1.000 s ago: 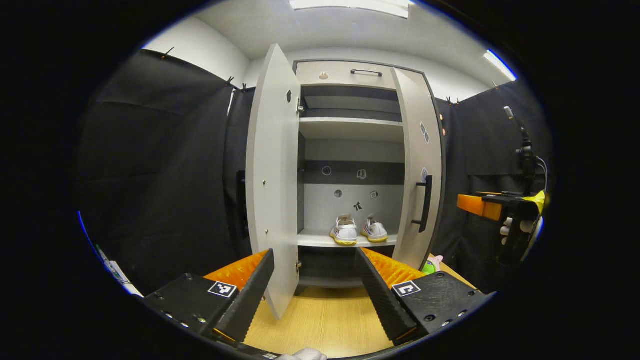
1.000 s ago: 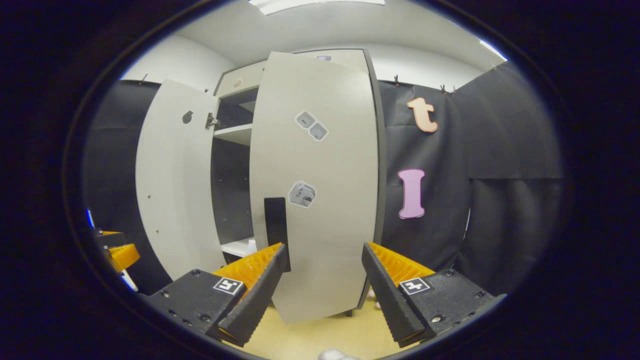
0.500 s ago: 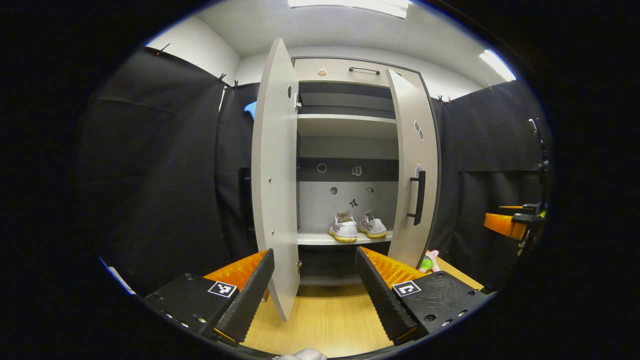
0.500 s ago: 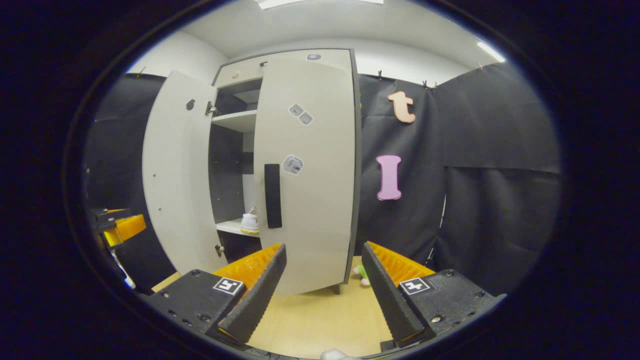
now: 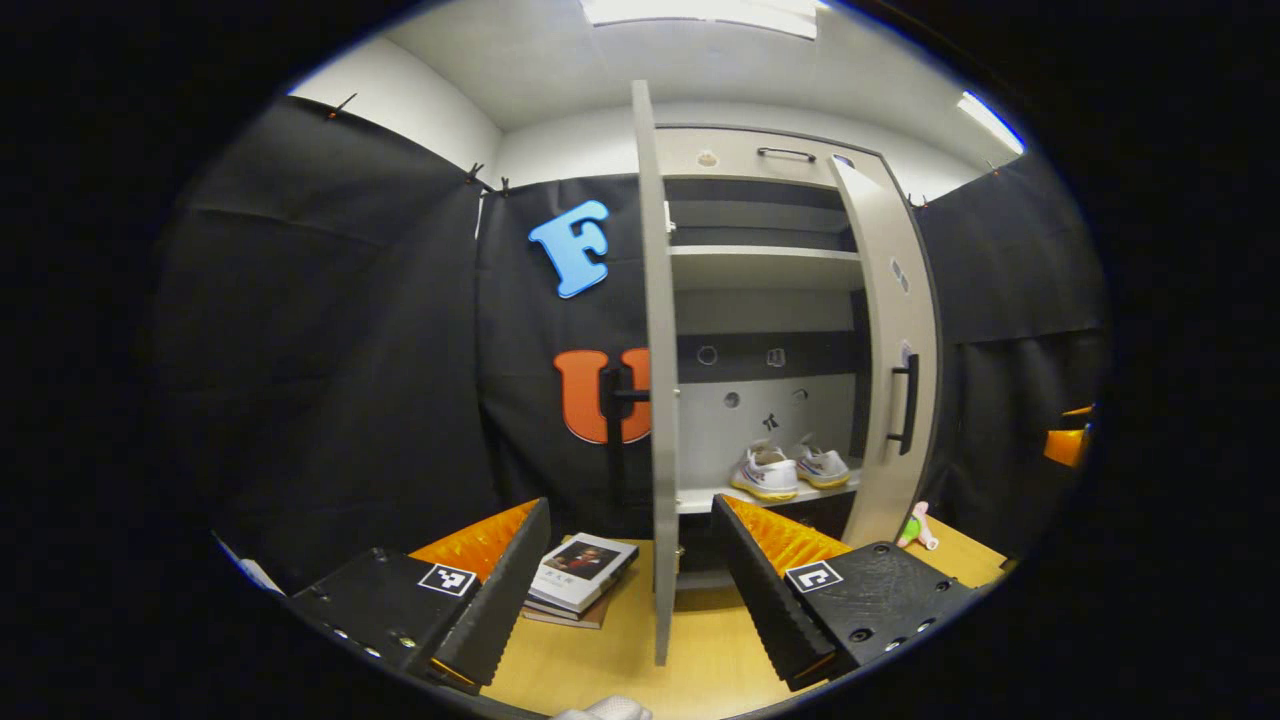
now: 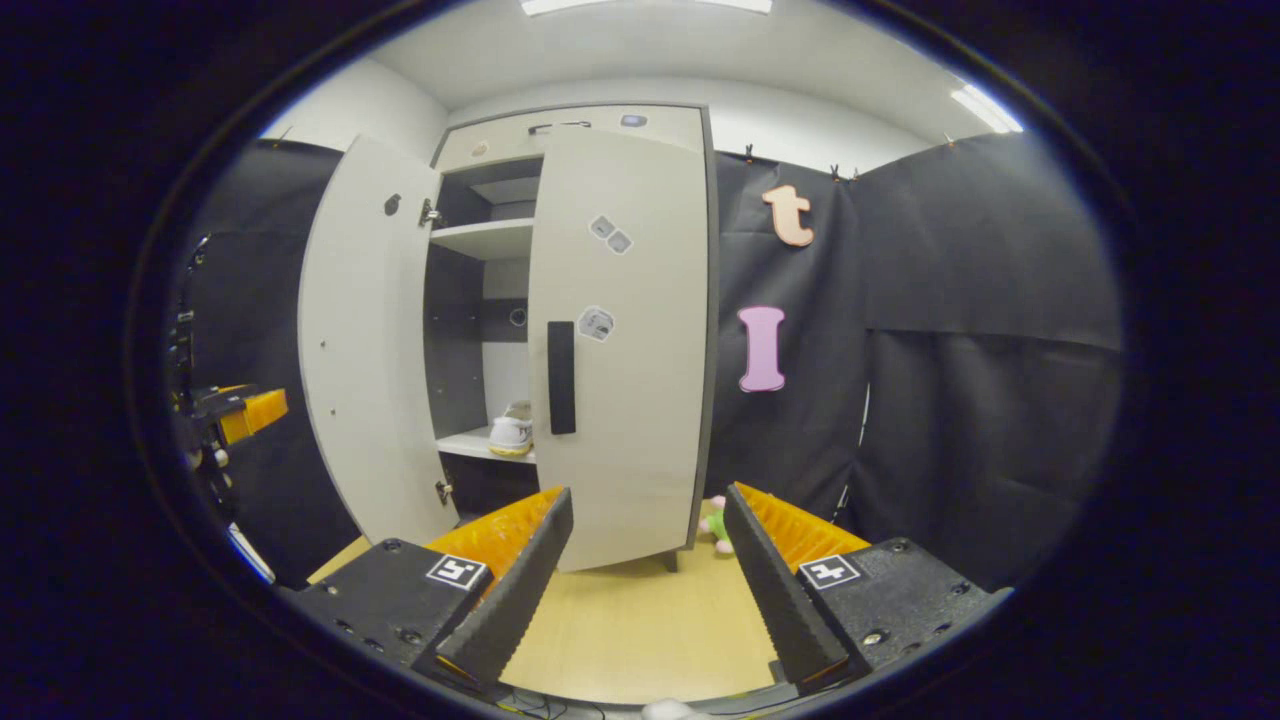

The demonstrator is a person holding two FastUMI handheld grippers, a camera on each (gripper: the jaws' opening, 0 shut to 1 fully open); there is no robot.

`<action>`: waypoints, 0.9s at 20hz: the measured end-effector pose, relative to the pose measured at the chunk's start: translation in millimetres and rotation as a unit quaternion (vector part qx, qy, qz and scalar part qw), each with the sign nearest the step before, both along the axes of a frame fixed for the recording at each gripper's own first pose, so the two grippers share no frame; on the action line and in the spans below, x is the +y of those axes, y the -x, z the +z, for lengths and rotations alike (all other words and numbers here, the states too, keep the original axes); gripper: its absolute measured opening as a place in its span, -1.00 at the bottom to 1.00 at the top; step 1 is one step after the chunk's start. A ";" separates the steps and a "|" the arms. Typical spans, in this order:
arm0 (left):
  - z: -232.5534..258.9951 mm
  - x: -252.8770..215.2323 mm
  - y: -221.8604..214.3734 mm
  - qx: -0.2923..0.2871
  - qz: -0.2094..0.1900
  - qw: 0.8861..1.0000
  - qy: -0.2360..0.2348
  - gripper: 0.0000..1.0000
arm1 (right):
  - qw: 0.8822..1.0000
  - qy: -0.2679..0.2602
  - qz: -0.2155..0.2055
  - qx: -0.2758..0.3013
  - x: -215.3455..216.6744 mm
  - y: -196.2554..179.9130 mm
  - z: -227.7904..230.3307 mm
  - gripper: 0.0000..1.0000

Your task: Grab one shoe with the right hand and put it into the shoe cabinet, grab the other shoe with the left hand and put it into the shoe cabinet; then close the right door with the right hand and the left door with the left hand.

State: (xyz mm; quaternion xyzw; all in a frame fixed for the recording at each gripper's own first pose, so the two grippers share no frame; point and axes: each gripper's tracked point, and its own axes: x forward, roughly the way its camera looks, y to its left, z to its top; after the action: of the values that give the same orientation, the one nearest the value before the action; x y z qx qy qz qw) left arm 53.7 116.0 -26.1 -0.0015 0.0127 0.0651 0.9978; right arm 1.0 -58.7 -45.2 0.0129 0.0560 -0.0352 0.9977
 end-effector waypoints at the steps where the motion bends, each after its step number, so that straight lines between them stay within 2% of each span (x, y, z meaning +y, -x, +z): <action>1: 0.1 15.3 -5.1 -0.003 0.012 1.000 0.000 0.92 | 1.000 0.001 -0.004 0.001 2.9 4.6 -0.2 0.96; 4: -4.2 57.8 -26.2 -0.006 0.042 0.999 -0.007 0.92 | 1.000 0.004 -0.015 0.007 11.0 15.6 -3.3 0.96; 7: -11.0 74.9 -53.5 -0.007 0.048 0.999 -0.004 0.90 | 1.000 0.007 -0.022 0.015 14.7 24.1 -7.3 0.98; 11: -11.9 65.4 -78.5 -0.012 0.033 0.999 0.012 0.91 | 0.999 0.009 -0.032 0.020 12.0 32.3 -10.2 0.94; 15: -2.8 57.5 -83.0 -0.030 0.029 0.999 -0.019 0.84 | 0.999 0.005 -0.034 0.025 7.7 32.9 -14.0 0.96; 18: -5.8 46.7 -85.7 -0.026 0.010 1.000 -0.005 0.80 | 0.999 0.001 -0.026 0.031 5.5 30.7 -18.8 0.96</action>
State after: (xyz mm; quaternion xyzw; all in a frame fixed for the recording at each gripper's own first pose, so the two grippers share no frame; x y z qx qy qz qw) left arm 139.4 162.7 -31.9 0.0014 -0.0137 0.0755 0.9971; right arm -29.7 -53.2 -64.0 0.0121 0.0863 -0.0618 0.9943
